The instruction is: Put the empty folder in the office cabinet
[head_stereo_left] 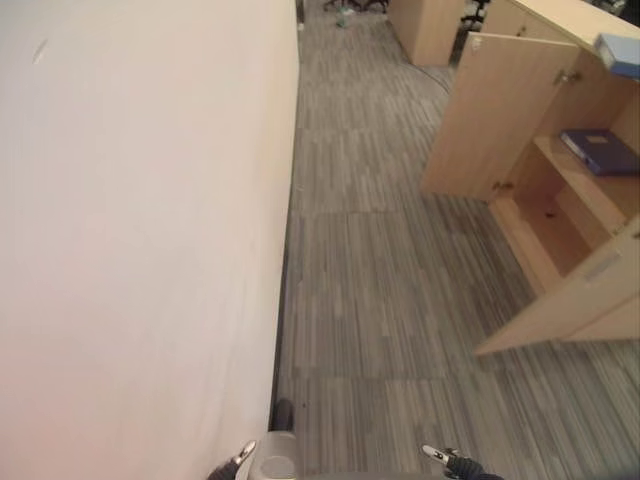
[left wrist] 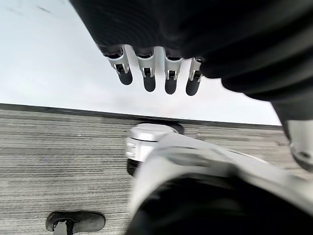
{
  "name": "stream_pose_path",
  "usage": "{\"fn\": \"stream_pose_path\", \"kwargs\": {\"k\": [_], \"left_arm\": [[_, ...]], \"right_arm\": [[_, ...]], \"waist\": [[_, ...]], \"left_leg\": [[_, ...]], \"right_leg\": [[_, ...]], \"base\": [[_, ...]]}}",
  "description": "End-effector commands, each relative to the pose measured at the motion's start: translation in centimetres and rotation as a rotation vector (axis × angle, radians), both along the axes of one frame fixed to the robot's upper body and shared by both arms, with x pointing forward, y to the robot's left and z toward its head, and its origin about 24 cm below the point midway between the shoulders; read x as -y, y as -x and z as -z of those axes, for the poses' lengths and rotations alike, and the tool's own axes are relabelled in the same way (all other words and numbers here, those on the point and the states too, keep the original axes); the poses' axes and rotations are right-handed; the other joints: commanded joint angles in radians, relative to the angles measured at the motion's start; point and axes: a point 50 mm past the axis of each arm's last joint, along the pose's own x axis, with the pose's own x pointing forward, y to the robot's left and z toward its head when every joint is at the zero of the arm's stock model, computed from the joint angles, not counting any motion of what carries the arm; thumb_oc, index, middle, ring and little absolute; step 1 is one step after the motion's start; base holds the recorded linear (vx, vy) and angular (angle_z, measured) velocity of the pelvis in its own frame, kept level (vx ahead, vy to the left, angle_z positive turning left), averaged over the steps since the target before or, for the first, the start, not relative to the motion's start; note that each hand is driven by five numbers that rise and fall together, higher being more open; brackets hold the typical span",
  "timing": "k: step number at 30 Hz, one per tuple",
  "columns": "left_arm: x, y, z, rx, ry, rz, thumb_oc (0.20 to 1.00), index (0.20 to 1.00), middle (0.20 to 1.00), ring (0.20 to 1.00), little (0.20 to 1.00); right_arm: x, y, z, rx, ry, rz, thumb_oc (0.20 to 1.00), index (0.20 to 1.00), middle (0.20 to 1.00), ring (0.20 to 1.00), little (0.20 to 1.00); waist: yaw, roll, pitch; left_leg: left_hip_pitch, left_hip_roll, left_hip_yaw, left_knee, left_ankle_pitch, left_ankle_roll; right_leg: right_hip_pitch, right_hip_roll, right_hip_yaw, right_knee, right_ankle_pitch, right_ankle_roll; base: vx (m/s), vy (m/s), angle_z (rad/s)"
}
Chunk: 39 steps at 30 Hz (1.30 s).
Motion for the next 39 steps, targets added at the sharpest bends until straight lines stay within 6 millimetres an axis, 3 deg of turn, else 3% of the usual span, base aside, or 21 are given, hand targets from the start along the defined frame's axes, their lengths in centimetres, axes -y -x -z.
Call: {"fn": "stream_pose_path", "kwargs": {"k": [1, 2, 3, 4, 8, 10, 11, 12, 13, 15, 16, 18, 22, 25, 27, 31, 33, 34, 35, 36, 39], "left_arm": [[-2.2, -4.8, -1.6, 0.128, -0.079, 0.102, 1.000, 1.000, 1.000, 1.000, 1.000], [-2.2, -4.8, -1.6, 0.128, -0.079, 0.102, 1.000, 1.000, 1.000, 1.000, 1.000], [-2.3, -4.8, -1.6, 0.128, -0.083, 0.107, 1.000, 1.000, 1.000, 1.000, 1.000], [-2.5, -5.2, -1.8, 0.140, -0.086, 0.112, 1.000, 1.000, 1.000, 1.000, 1.000], [-2.7, -6.3, -2.2, 0.174, -0.100, 0.127, 1.000, 1.000, 1.000, 1.000, 1.000], [-2.6, -6.5, -2.3, 0.179, -0.099, 0.127, 1.000, 1.000, 1.000, 1.000, 1.000], [-2.7, -6.7, -2.3, 0.189, -0.103, 0.124, 1.000, 1.000, 1.000, 1.000, 1.000], [-2.6, -6.7, -2.3, 0.190, -0.100, 0.123, 1.000, 1.000, 1.000, 1.000, 1.000], [-2.6, -6.7, -2.3, 0.190, -0.100, 0.123, 1.000, 1.000, 1.000, 1.000, 1.000], [-2.6, -6.8, -2.4, 0.196, -0.098, 0.116, 1.000, 1.000, 1.000, 1.000, 1.000], [-2.6, -6.9, -2.4, 0.199, -0.097, 0.117, 1.000, 1.000, 1.000, 1.000, 1.000], [-2.3, -6.7, -2.3, 0.190, -0.087, 0.131, 1.000, 1.000, 1.000, 1.000, 1.000], [-1.9, -6.7, -2.1, 0.185, -0.081, 0.144, 1.000, 1.000, 1.000, 1.000, 1.000], [-1.6, -6.7, -2.1, 0.188, -0.076, 0.147, 1.000, 1.000, 1.000, 1.000, 1.000], [-1.5, -6.5, -2.0, 0.184, -0.074, 0.151, 1.000, 1.000, 1.000, 1.000, 1.000], [-1.3, -5.6, -1.6, 0.156, -0.059, 0.152, 1.000, 1.000, 1.000, 1.000, 1.000], [-1.2, -5.4, -1.5, 0.153, -0.060, 0.150, 1.000, 1.000, 1.000, 1.000, 1.000], [-0.8, -5.5, -1.5, 0.159, -0.050, 0.142, 1.000, 1.000, 1.000, 1.000, 1.000], [-0.7, -5.5, -1.5, 0.159, -0.049, 0.142, 1.000, 1.000, 1.000, 1.000, 1.000], [-0.4, -5.9, -1.5, 0.171, -0.041, 0.149, 1.000, 1.000, 1.000, 1.000, 1.000], [0.1, -6.5, -1.6, 0.189, -0.032, 0.160, 1.000, 1.000, 1.000, 1.000, 1.000]], "right_arm": [[2.1, 0.3, -0.6, 0.011, 0.044, 0.016, 1.000, 1.000, 1.000, 1.000, 1.000], [2.1, 0.3, -0.6, 0.011, 0.044, 0.016, 1.000, 1.000, 1.000, 1.000, 1.000], [2.0, 0.2, -0.6, 0.013, 0.040, 0.014, 1.000, 1.000, 1.000, 1.000, 1.000], [1.7, -0.2, -0.6, 0.022, 0.031, -0.004, 1.000, 1.000, 1.000, 1.000, 1.000], [1.5, -1.6, -0.9, 0.069, 0.033, -0.001, 1.000, 1.000, 1.000, 1.000, 1.000], [1.5, -1.9, -1.0, 0.080, 0.032, 0.008, 1.000, 1.000, 1.000, 1.000, 1.000], [1.4, -2.2, -1.1, 0.094, 0.031, 0.031, 1.000, 1.000, 1.000, 1.000, 1.000], [1.5, -2.2, -1.1, 0.099, 0.031, 0.037, 1.000, 1.000, 1.000, 1.000, 1.000], [1.5, -2.2, -1.1, 0.099, 0.032, 0.037, 1.000, 1.000, 1.000, 1.000, 1.000], [1.6, -2.0, -1.1, 0.096, 0.037, 0.047, 1.000, 1.000, 1.000, 1.000, 1.000], [1.8, -1.6, -1.0, 0.083, 0.044, 0.055, 1.000, 1.000, 1.000, 1.000, 1.000], [2.2, -1.1, -0.9, 0.063, 0.056, 0.061, 1.000, 1.000, 1.000, 1.000, 1.000], [2.6, -0.2, -0.8, 0.024, 0.069, 0.071, 1.000, 1.000, 1.000, 1.000, 1.000], [2.8, 0.6, -0.6, -0.014, 0.078, 0.067, 1.000, 1.000, 1.000, 1.000, 1.000], [3.0, 1.3, -0.5, -0.043, 0.093, 0.057, 1.000, 1.000, 1.000, 1.000, 1.000], [3.5, 3.2, -0.3, -0.096, 0.102, 0.066, 1.000, 1.000, 1.000, 1.000, 1.000], [3.7, 3.4, -0.4, -0.101, 0.108, 0.063, 1.000, 1.000, 1.000, 1.000, 1.000], [4.2, 3.4, -0.6, -0.097, 0.118, 0.067, 1.000, 1.000, 1.000, 1.000, 1.000], [4.2, 3.4, -0.6, -0.097, 0.118, 0.067, 1.000, 1.000, 1.000, 1.000, 1.000], [4.6, 3.2, -0.7, -0.087, 0.125, 0.077, 1.000, 1.000, 1.000, 1.000, 1.000], [5.1, 2.4, -1.1, -0.055, 0.134, 0.082, 1.000, 1.000, 1.000, 1.000, 1.000]], "waist": [[-0.002, 0.021, -0.035], [-0.001, 0.019, -0.035], [-0.002, 0.010, -0.041], [-0.001, -0.002, -0.050], [-0.015, 0.020, -0.033], [-0.020, 0.033, -0.023], [-0.036, 0.064, 0.000], [-0.040, 0.082, 0.000], [-0.040, 0.080, 0.002], [-0.063, 0.089, 0.020], [-0.071, 0.098, 0.027], [-0.087, 0.102, 0.036], [-0.115, 0.094, 0.047], [-0.147, 0.097, 0.065], [-0.164, 0.100, 0.067], [-0.177, 0.100, 0.031], [-0.184, 0.108, 0.026], [-0.195, 0.130, 0.014], [-0.195, 0.132, 0.014], [-0.201, 0.143, 0.015], [-0.211, 0.160, 0.012]], "left_leg": [[-0.145, 0.068, 0.027, -0.020, 0.119, -0.024], [-0.146, 0.067, 0.028, -0.019, 0.118, -0.024], [-0.139, 0.053, 0.040, -0.014, 0.108, -0.014], [-0.121, 0.026, 0.063, -0.014, 0.079, 0.008], [-0.046, -0.008, 0.102, -0.035, 0.010, 0.062], [-0.023, -0.013, 0.102, -0.042, 0.000, 0.072], [0.046, -0.022, 0.111, -0.071, -0.023, 0.090], [0.071, -0.018, 0.109, -0.083, -0.031, 0.093], [0.074, -0.021, 0.110, -0.086, -0.030, 0.093], [0.136, -0.046, 0.106, -0.106, -0.056, 0.096], [0.167, -0.047, 0.109, -0.114, -0.072, 0.091], [0.212, -0.050, 0.105, -0.123, -0.103, 0.079], [0.274, -0.072, 0.097, -0.136, -0.142, 0.069], [0.318, -0.079, 0.083, -0.136, -0.180, 0.056], [0.356, -0.078, 0.088, -0.136, -0.215, 0.044], [0.417, -0.081, 0.077, -0.136, -0.262, 0.032], [0.430, -0.067, 0.074, -0.136, -0.266, 0.026], [0.440, -0.025, 0.067, -0.115, -0.264, 0.004], [0.439, -0.022, 0.067, -0.114, -0.266, 0.003], [0.423, 0.006, 0.073, -0.067, -0.253, -0.017], [0.399, 0.040, 0.081, -0.005, -0.207, -0.054]], "right_leg": [[0.025, 0.022, 0.047, 0.187, -0.083, 0.046], [0.024, 0.021, 0.047, 0.188, -0.083, 0.047], [0.011, 0.013, 0.051, 0.217, -0.035, 0.064], [-0.027, 0.002, 0.057, 0.292, 0.080, 0.097], [-0.150, -0.006, 0.027, 0.524, 0.313, 0.165], [-0.175, -0.005, 0.006, 0.579, 0.342, 0.170], [-0.230, 0.001, -0.029, 0.678, 0.356, 0.170], [-0.258, 0.011, -0.038, 0.688, 0.353, 0.170], [-0.258, 0.008, -0.038, 0.693, 0.349, 0.170], [-0.323, 0.003, -0.071, 0.691, 0.279, 0.157], [-0.353, -0.010, -0.134, 0.576, 0.202, 0.131], [-0.385, -0.032, -0.204, 0.446, 0.126, 0.096], [-0.429, -0.032, -0.206, 0.249, 0.183, 0.095], [-0.483, -0.043, -0.211, 0.117, 0.252, 0.114], [-0.512, -0.071, -0.252, 0.066, 0.297, 0.126], [-0.479, -0.079, -0.244, 0.045, 0.342, 0.120], [-0.468, -0.074, -0.248, 0.048, 0.348, 0.113], [-0.450, -0.038, -0.244, 0.053, 0.324, 0.093], [-0.450, -0.036, -0.245, 0.053, 0.324, 0.092], [-0.439, -0.019, -0.249, 0.057, 0.299, 0.071], [-0.416, 0.005, -0.265, 0.049, 0.270, 0.049]], "base": [[0.33, 0.262, 0.10], [0.30, 0.249, 0.14], [0.24, 0.221, 0.18], [0.31, 0.298, 0.12], [0.19, 0.236, -0.20], [0.14, 0.190, -0.22], [0.23, 0.285, 0.18], [0.19, 0.222, 0.22], [0.15, 0.133, 0.04], [0.31, 0.141, 0.00], [0.42, 0.095, -0.05], [0.36, -0.015, -0.10], [0.22, -0.053, 0.19], [0.25, -0.086, -0.33], [0.33, -0.139, -0.23], [0.36, -0.139, -0.07], [0.30, -0.183, -0.14], [0.25, -0.190, -0.17], [0.38, -0.314, 0.00], [0.20, -0.194, 0.08], [0.18, -0.167, -0.06]]}}
